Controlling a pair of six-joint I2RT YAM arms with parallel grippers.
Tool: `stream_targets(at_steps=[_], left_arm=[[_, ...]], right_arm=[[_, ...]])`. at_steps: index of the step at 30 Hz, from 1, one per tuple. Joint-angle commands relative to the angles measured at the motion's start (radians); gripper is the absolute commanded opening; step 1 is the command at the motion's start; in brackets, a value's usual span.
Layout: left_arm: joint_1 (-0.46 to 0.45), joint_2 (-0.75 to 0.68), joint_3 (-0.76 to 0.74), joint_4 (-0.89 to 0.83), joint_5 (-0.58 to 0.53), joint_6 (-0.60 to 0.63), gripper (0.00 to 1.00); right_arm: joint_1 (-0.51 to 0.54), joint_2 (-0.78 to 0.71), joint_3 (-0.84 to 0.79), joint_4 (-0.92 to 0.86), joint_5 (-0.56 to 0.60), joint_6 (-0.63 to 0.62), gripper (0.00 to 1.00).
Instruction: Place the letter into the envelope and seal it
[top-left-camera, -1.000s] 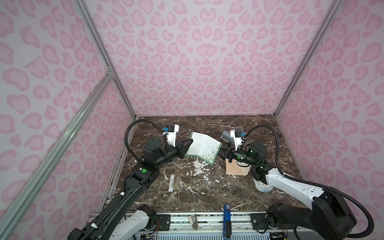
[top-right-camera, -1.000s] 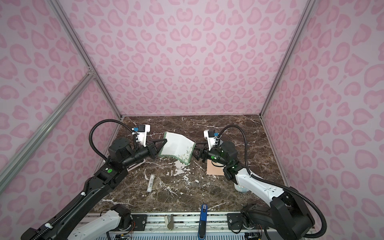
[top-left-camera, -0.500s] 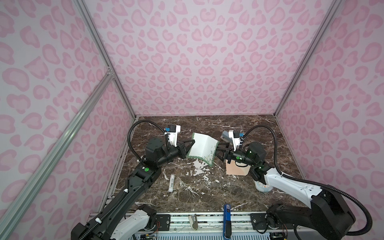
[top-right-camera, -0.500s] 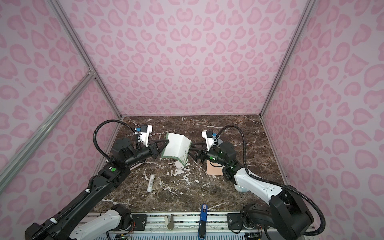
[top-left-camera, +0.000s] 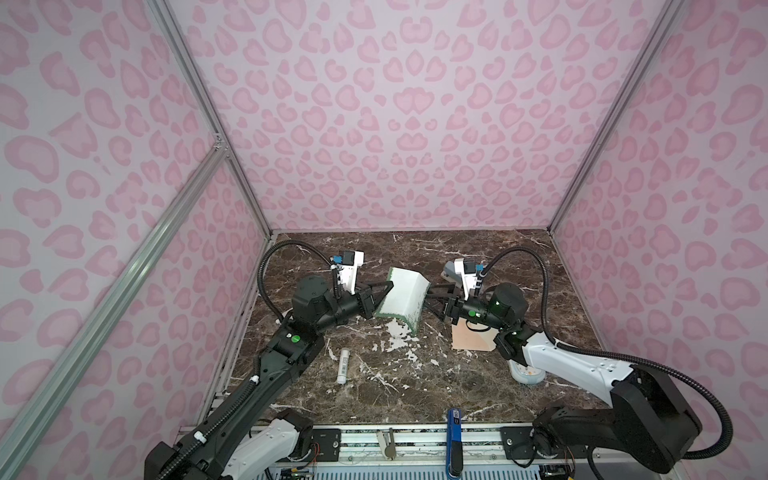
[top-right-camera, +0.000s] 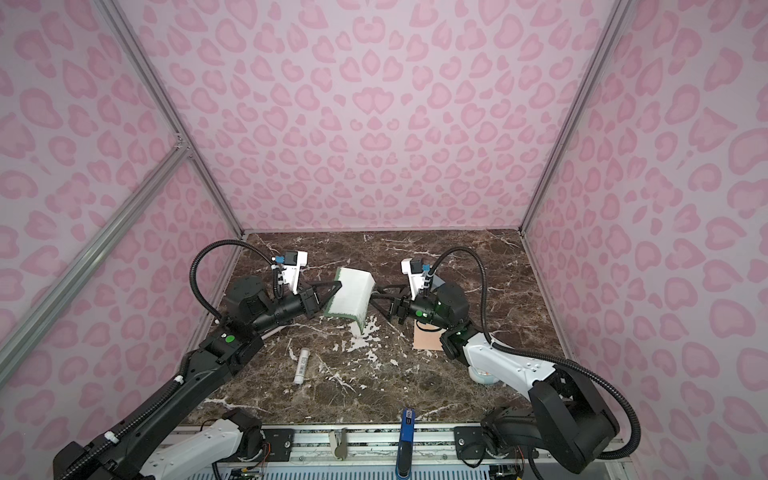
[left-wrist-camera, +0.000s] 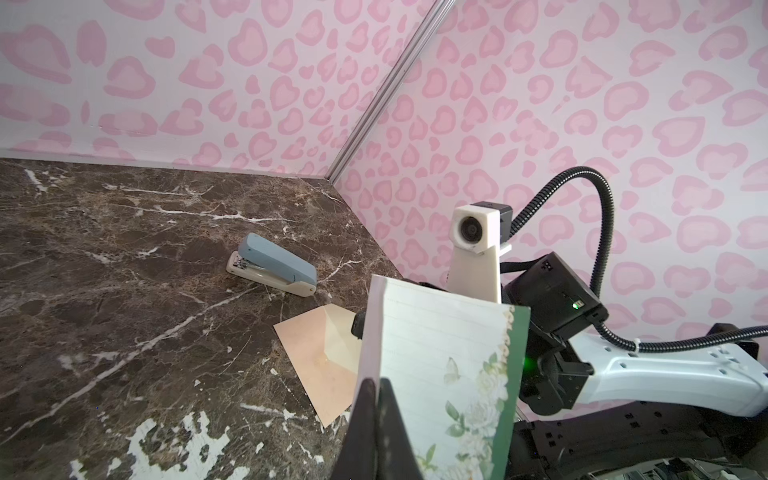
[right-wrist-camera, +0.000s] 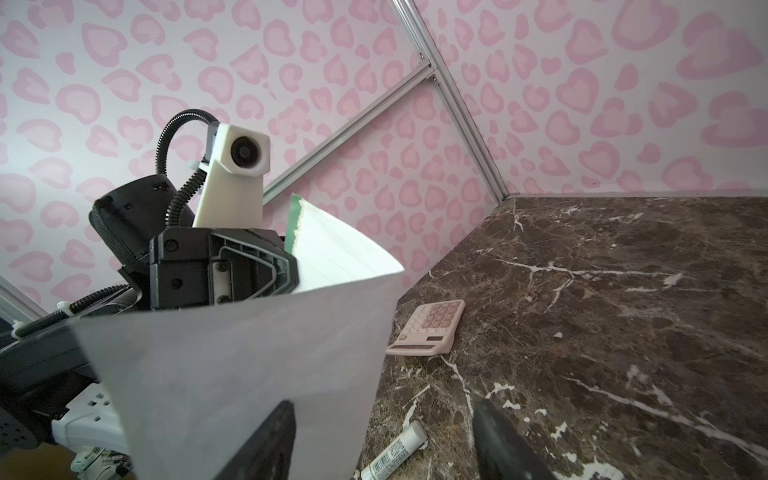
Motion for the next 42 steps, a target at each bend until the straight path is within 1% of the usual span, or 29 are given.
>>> stream_targets(at_steps=[1, 14, 30, 37, 42], left_arm=[[0.001, 0.000, -0.005, 0.072, 0.025, -0.016, 0.04], [0.001, 0.013, -0.019, 0.117, 0.049, -0.046, 0.04], [-0.003, 0.031, -0.032, 0.146, 0.066, -0.061, 0.04], [-0.003, 0.037, -0.035, 0.155, 0.071, -0.063, 0.04], [-0.004, 0.036, -0.038, 0.153, 0.069, -0.061, 0.04]], right_arm=[[0.006, 0.011, 0.006, 0.067, -0.011, 0.013, 0.70], [0.022, 0.034, 0.023, 0.107, -0.012, 0.029, 0.70], [0.028, 0.090, 0.030, 0.216, -0.021, 0.106, 0.69], [0.037, 0.100, 0.040, 0.242, -0.040, 0.123, 0.65], [0.046, 0.103, 0.054, 0.243, -0.057, 0.129, 0.60]])
